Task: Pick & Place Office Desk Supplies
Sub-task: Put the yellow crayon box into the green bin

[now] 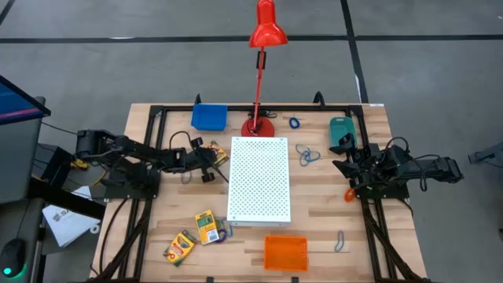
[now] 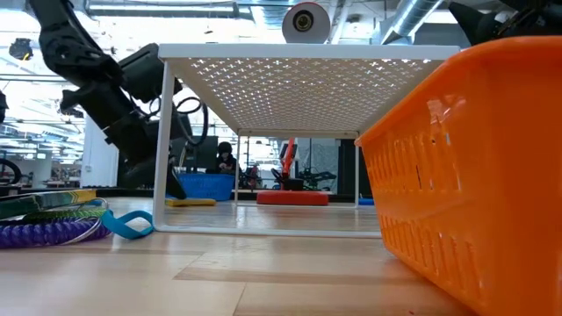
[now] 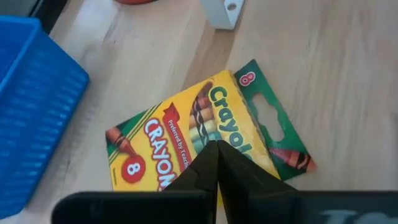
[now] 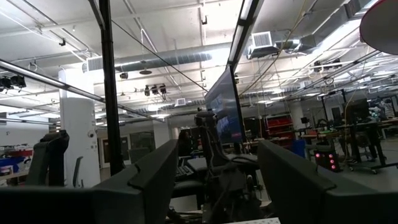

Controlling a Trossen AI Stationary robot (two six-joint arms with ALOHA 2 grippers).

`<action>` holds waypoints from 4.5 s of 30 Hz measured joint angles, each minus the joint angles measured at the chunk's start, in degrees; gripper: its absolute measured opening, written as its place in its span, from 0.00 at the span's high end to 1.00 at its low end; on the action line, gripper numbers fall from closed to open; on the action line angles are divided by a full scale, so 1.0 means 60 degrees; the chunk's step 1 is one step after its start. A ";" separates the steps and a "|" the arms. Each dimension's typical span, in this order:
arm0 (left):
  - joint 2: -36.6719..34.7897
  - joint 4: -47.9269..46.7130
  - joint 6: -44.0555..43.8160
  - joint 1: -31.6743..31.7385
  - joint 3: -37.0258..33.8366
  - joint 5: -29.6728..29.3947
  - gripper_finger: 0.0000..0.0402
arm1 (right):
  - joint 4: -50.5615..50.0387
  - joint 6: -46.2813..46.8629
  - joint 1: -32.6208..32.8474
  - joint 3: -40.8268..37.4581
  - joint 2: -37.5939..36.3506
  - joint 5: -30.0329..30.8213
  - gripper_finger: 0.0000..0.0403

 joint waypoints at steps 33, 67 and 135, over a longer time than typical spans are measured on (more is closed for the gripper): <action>-0.2387 -0.2526 -0.1748 -0.3857 -0.0215 -0.0297 0.79 | 0.0004 0.0004 0.0000 0.0000 -0.0002 0.0004 0.46; 0.0551 -0.0270 -0.2384 -0.4701 -0.0124 -0.3464 0.78 | -0.0222 -0.0080 -0.0022 0.0000 0.0002 0.0004 0.46; -0.4243 -0.1791 -0.1204 -0.4821 -0.0146 -0.5387 1.00 | -0.0317 -0.0076 -0.0015 -0.0004 -0.0002 0.0004 0.46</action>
